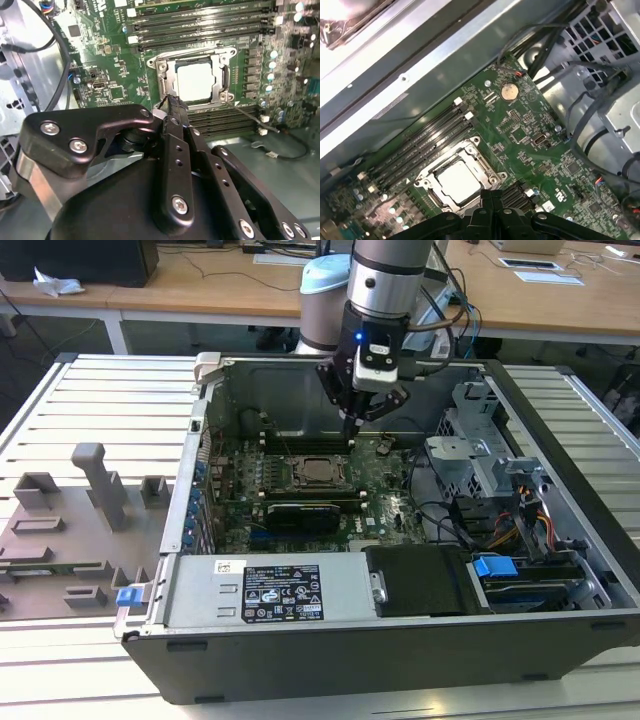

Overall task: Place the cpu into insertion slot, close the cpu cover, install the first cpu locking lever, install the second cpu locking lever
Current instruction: 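Install the first cpu locking lever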

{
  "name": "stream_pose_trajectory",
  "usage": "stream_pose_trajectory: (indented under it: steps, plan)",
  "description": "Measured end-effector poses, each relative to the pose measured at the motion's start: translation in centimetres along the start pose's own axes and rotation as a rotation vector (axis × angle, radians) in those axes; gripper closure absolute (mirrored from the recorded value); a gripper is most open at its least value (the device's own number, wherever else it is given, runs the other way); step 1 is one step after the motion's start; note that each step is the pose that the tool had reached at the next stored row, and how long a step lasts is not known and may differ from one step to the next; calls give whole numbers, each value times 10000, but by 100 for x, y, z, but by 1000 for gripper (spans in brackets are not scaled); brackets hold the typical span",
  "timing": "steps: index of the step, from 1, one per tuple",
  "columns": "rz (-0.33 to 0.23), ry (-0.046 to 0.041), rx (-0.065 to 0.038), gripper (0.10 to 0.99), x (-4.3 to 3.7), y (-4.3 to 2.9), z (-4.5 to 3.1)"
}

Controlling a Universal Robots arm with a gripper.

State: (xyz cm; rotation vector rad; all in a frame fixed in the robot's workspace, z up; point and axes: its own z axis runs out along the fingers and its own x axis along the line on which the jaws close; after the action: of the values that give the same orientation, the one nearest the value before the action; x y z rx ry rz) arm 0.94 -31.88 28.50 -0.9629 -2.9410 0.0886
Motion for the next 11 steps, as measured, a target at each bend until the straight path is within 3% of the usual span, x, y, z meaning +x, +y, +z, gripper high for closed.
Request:
stream_pose_trajectory:
  steps: [11]
  plan:
    - [-1600,-96,22,980,0,0,0]
